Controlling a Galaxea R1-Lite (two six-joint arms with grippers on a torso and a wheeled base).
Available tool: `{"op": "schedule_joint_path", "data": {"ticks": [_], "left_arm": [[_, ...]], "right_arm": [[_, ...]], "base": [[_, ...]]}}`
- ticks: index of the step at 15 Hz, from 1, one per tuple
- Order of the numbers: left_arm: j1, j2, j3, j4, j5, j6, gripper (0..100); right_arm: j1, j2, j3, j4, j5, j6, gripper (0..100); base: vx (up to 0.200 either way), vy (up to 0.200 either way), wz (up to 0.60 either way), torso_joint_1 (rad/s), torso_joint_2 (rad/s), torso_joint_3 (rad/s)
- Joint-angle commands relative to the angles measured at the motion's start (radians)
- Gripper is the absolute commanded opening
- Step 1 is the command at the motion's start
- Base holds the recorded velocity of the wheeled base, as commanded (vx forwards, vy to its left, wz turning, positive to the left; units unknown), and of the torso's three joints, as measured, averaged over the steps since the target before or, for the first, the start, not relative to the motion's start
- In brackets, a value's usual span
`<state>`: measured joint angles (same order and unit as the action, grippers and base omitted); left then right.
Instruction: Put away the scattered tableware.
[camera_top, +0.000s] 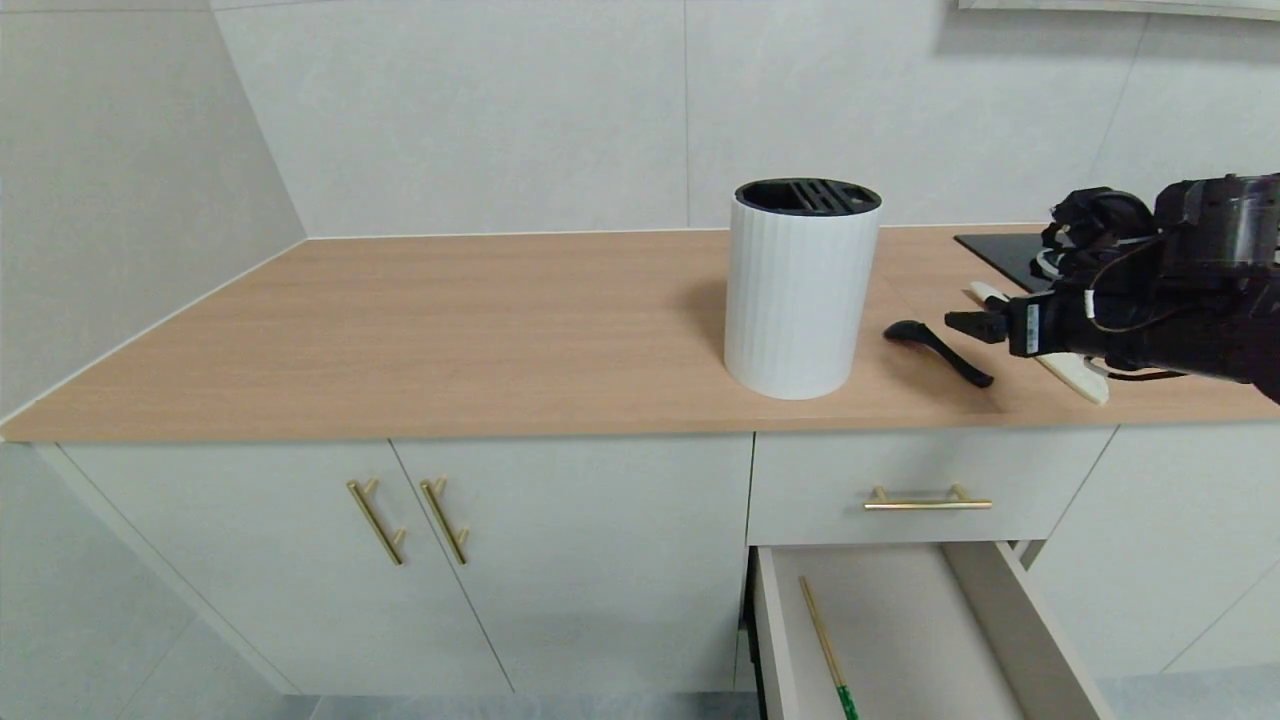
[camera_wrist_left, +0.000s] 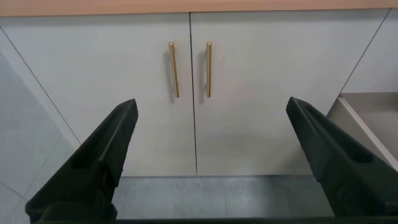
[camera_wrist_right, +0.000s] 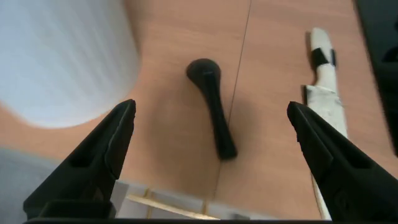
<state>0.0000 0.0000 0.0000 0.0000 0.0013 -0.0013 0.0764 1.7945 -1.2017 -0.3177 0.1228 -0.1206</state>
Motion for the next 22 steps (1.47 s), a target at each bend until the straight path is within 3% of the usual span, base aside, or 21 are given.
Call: {"op": "schedule_joint_path", "data": {"ticks": [1,4,22], "left_arm": [[0.0,0.002,0.0,0.0,0.0,0.0,100],[0.0,0.0,0.0,0.0,0.0,0.0,100],[0.0,0.0,0.0,0.0,0.0,0.0,100]], "right_arm": [[-0.032,0.155,-0.075,0.02,0.014,-0.001,100],[-0.04,0.209,-0.13,0.046,0.069,0.007,100],[-0.04,0.276,-0.168,0.022,0.064,0.038,100]], "base": [[0.0,0.0,0.0,0.0,0.0,0.0],[0.0,0.0,0.0,0.0,0.0,0.0],[0.0,0.0,0.0,0.0,0.0,0.0]]}}
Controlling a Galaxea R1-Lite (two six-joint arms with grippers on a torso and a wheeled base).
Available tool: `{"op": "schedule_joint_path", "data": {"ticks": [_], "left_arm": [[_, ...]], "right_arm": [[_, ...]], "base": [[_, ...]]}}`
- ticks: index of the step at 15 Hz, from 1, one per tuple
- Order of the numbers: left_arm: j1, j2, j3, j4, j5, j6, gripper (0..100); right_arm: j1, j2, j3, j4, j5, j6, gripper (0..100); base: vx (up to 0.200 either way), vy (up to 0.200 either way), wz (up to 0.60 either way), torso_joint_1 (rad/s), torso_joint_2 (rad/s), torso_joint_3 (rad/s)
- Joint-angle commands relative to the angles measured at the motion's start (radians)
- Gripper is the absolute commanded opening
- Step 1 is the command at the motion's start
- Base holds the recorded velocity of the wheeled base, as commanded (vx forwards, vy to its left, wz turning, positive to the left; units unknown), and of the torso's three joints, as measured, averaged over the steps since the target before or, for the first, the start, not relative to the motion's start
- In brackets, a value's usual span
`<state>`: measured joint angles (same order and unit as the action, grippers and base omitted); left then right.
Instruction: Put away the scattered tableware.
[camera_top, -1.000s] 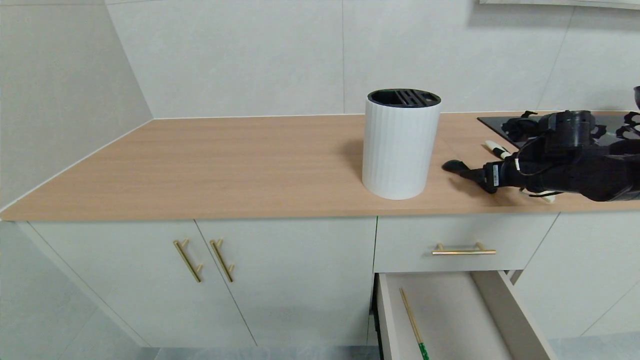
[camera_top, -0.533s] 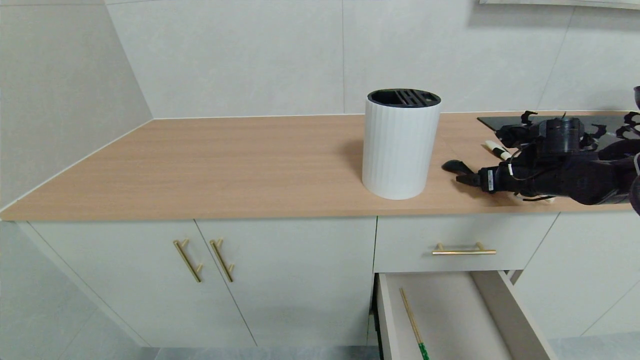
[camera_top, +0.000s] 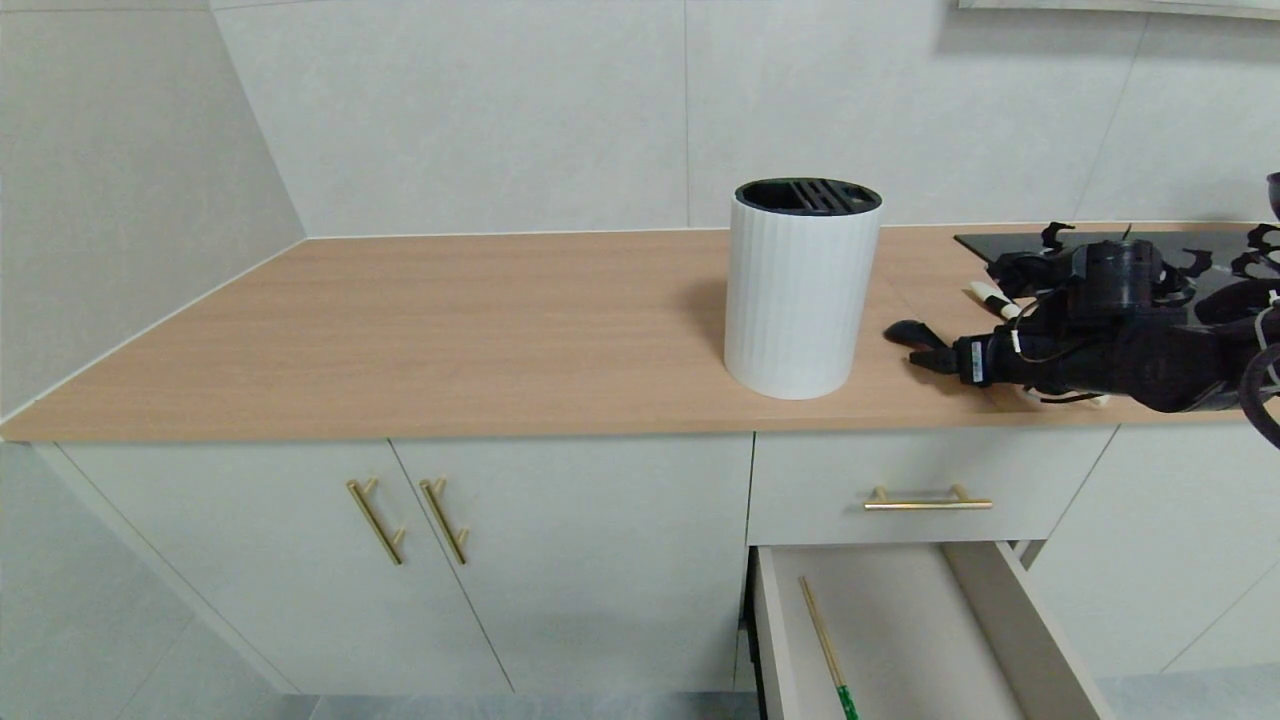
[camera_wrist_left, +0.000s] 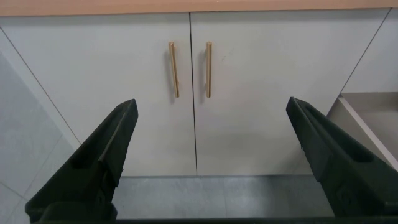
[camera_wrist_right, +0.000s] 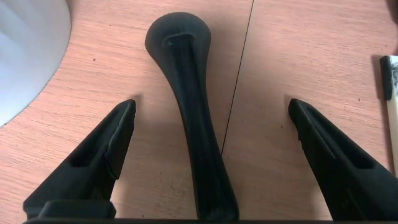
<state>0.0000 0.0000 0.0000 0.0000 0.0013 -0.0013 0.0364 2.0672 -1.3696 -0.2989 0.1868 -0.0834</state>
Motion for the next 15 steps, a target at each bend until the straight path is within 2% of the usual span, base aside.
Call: {"op": "schedule_joint_path", "data": {"ticks": [1,15], "left_arm": [[0.0,0.0,0.0,0.0,0.0,0.0,100],[0.0,0.0,0.0,0.0,0.0,0.0,100]], "right_arm": [[0.0,0.004,0.0,0.003,0.002,0.001,0],[0.014,-0.024,0.01,0.015,-0.006,0.002,0]], "base": [[0.0,0.0,0.0,0.0,0.0,0.0],[0.0,0.0,0.0,0.0,0.0,0.0]]}}
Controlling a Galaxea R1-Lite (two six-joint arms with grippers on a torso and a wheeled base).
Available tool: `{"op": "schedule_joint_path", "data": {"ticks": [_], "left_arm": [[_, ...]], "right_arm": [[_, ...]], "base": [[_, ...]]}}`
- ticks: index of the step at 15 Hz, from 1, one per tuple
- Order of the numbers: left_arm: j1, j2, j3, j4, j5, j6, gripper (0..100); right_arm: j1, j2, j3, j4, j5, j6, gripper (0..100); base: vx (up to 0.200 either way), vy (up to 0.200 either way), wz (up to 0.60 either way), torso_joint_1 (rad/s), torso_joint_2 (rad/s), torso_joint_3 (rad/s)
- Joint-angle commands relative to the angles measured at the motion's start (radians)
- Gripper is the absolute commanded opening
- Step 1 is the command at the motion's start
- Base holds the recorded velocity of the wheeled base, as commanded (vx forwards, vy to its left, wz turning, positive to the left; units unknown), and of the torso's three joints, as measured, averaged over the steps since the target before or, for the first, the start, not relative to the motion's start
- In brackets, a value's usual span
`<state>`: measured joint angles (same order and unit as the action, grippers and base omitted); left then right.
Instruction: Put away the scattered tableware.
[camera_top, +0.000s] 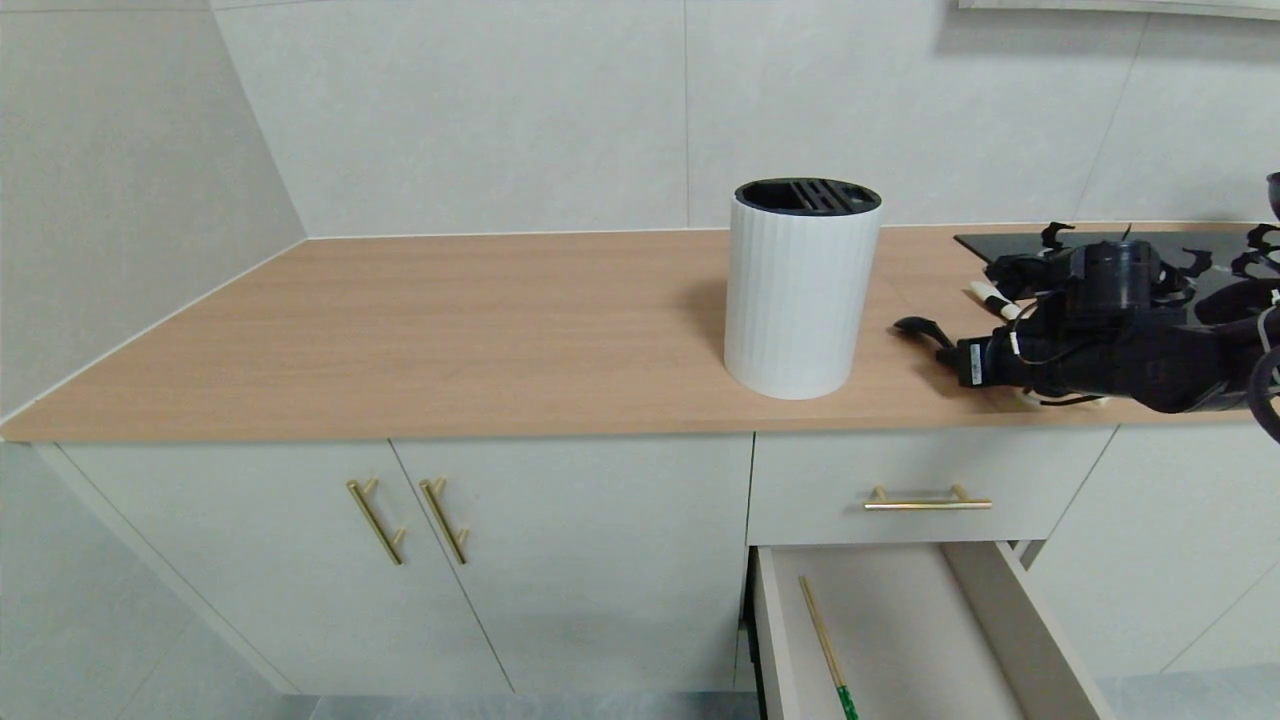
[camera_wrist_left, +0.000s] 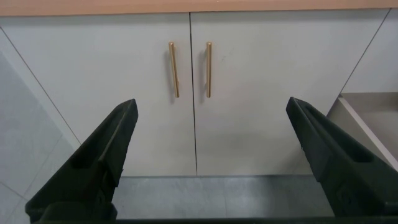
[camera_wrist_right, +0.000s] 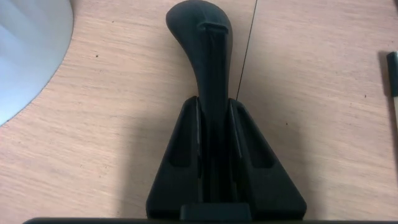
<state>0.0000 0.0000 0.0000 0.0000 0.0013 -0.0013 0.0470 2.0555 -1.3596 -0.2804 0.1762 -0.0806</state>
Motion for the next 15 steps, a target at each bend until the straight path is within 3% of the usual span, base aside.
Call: {"op": "schedule_joint_path", "data": {"ticks": [1,8,15], "left_arm": [[0.0,0.0,0.0,0.0,0.0,0.0,100],[0.0,0.0,0.0,0.0,0.0,0.0,100],[0.0,0.0,0.0,0.0,0.0,0.0,100]], "right_arm": [[0.013,-0.032,0.007,0.001,-0.026,0.007,0],[0.182,-0.301,0.227,0.115,-0.307,0.144,0],[0.205,-0.565,0.556,0.118,-0.325,0.148,0]], "base": [[0.0,0.0,0.0,0.0,0.0,0.0],[0.0,0.0,0.0,0.0,0.0,0.0],[0.0,0.0,0.0,0.0,0.0,0.0]]}}
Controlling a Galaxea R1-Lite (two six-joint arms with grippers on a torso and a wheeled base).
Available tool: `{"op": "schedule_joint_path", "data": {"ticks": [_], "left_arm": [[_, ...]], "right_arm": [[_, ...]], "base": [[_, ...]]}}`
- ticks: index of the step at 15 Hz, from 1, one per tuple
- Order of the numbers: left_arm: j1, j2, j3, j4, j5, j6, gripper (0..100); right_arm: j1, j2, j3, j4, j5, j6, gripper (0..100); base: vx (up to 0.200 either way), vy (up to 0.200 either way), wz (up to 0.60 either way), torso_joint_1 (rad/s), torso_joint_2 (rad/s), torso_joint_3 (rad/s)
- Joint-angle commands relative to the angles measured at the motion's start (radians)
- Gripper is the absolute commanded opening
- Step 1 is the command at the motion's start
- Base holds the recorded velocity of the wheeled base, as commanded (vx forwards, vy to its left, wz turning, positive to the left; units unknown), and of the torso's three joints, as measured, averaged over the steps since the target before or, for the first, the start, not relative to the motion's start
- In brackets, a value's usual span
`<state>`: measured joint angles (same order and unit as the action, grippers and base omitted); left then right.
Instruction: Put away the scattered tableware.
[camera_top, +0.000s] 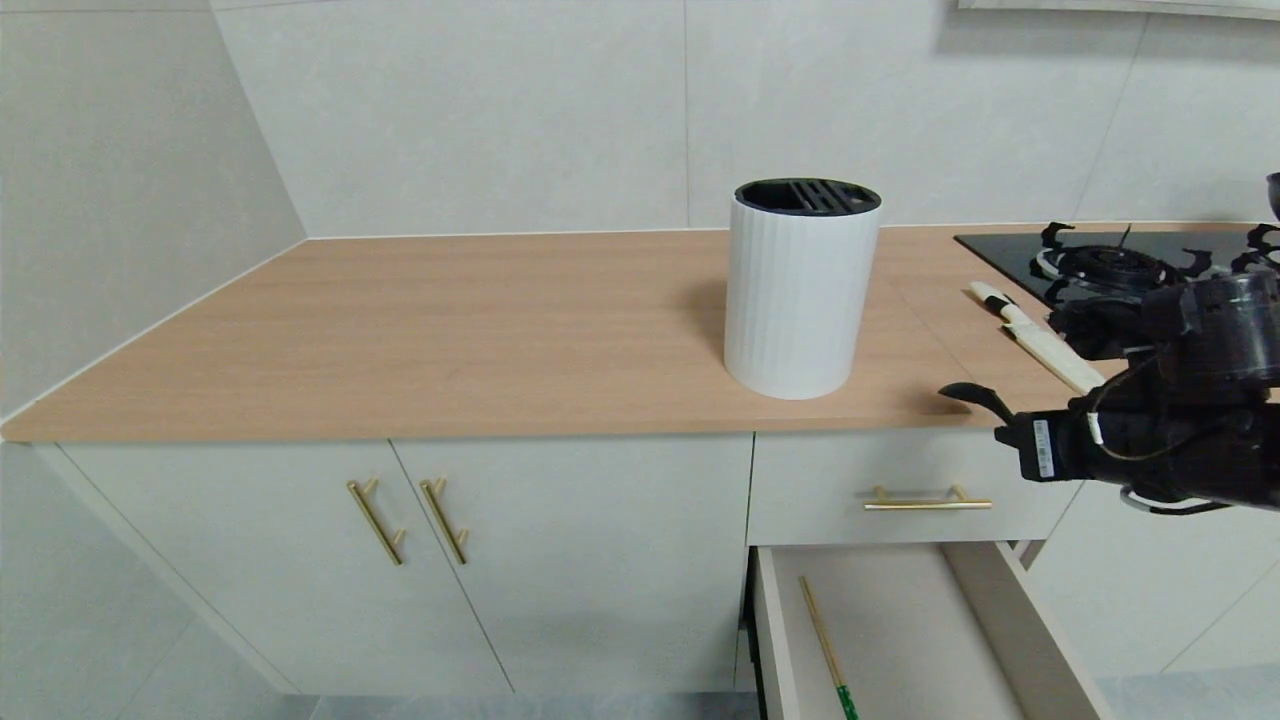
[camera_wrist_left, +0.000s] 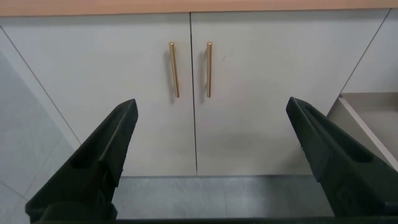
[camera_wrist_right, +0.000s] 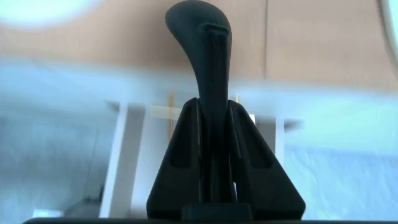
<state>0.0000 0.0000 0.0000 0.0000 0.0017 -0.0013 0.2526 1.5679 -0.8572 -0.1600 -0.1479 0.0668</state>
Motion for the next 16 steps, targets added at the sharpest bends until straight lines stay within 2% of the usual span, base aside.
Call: {"op": "schedule_joint_path", "data": {"ticks": [1,5,16], "left_arm": [[0.0,0.0,0.0,0.0,0.0,0.0,100],[0.0,0.0,0.0,0.0,0.0,0.0,100],[0.0,0.0,0.0,0.0,0.0,0.0,100]], "right_arm": [[-0.001,-0.101,0.081,-0.003,0.004,-0.001,0],[-0.001,-0.127,0.127,-0.003,0.002,-0.002,0],[0.002,-0.124,0.144,-0.003,0.01,-0.005,0]], "base": [[0.0,0.0,0.0,0.0,0.0,0.0],[0.0,0.0,0.0,0.0,0.0,0.0],[0.0,0.0,0.0,-0.016,0.03,0.021]]}}
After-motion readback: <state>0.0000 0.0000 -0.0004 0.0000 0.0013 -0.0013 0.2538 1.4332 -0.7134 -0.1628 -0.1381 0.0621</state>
